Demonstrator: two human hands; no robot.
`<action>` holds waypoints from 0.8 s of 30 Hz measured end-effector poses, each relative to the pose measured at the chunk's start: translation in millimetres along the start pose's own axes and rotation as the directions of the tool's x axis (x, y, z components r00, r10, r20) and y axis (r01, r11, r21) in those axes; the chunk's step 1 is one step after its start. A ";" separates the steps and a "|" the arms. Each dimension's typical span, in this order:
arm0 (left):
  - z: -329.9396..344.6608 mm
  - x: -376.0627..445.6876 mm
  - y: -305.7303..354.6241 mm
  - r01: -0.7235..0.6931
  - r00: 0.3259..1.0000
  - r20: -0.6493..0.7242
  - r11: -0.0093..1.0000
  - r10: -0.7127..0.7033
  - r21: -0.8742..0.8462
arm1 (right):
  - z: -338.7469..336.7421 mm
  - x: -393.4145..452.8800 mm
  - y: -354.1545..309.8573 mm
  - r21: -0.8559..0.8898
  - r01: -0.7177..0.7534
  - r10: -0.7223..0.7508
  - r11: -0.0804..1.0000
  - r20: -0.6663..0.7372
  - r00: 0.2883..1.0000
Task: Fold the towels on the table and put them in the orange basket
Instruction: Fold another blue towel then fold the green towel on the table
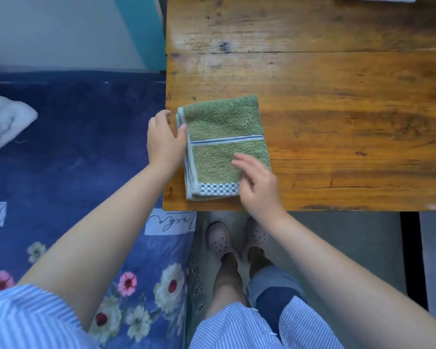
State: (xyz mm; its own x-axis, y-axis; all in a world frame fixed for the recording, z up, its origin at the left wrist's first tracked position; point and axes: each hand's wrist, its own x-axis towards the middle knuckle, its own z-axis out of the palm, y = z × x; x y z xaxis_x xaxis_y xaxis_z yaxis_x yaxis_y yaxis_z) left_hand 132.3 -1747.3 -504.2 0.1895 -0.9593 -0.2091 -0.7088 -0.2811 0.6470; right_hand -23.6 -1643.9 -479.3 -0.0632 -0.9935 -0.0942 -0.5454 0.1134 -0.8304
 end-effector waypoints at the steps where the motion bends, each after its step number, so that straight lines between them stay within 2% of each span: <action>1: 1.1 -11.4 0.4 -0.091 0.995 -0.024 0.994 0.093 0.067 | -5.8 11.5 4.1 -0.082 0.029 -0.031 0.996 -0.024 0.999; 3: 7.9 -34.9 -0.1 -0.263 0.965 0.043 0.945 0.260 0.194 | -12.6 38.6 11.3 -0.266 0.067 -0.059 0.962 0.037 0.998; 4: 13.0 -45.4 -0.9 -0.311 0.950 0.117 0.920 0.290 0.241 | -13.3 51.5 15.5 -0.370 0.105 -0.066 0.923 0.116 0.991; 6: 24.6 -59.7 -6.8 -0.359 0.925 0.252 0.873 0.285 0.331 | -9.6 74.3 26.9 -0.564 0.230 -0.074 0.793 0.285 0.956; 8: 32.3 -65.0 -16.7 -0.376 0.913 0.313 0.839 0.262 0.394 | -6.0 91.2 37.5 -0.644 0.338 -0.078 0.686 0.397 0.915; 10: 33.4 -62.8 -23.7 -0.377 0.913 0.316 0.832 0.259 0.408 | -7.8 100.9 45.8 -0.654 0.373 -0.079 0.658 0.433 0.898; 13: 34.8 -58.4 -28.2 -0.394 0.901 0.343 0.833 0.266 0.388 | -15.5 106.0 58.7 -0.628 0.319 -0.044 0.710 0.413 0.910; 19: 31.7 -55.8 -32.9 -0.412 0.878 0.394 0.849 0.273 0.331 | -27.1 109.2 54.6 -0.549 0.008 0.159 0.836 0.255 0.954; 21: 32.2 -55.6 -34.4 -0.406 0.879 0.393 0.856 0.270 0.319 | -35.9 92.1 50.0 -0.518 0.024 0.098 0.855 0.206 0.974; 23: 29.4 -58.0 -32.2 -0.416 0.884 0.365 0.850 0.294 0.324 | -45.5 61.1 43.4 -0.475 0.199 -0.099 0.857 0.227 0.969; 24: 26.4 -60.7 -31.1 -0.454 0.877 0.323 0.831 0.355 0.321 | -49.1 44.8 41.5 -0.470 0.321 -0.221 0.822 0.258 0.941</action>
State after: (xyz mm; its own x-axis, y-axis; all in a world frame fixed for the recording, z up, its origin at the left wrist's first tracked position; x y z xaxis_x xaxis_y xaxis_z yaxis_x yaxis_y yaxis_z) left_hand 124.8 -1679.7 -531.0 -0.3046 -0.9331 -0.1910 -0.8934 0.2104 0.3969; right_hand -90.1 -1683.6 -491.0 0.2764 -0.9599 -0.0471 -0.8613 -0.2257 -0.4552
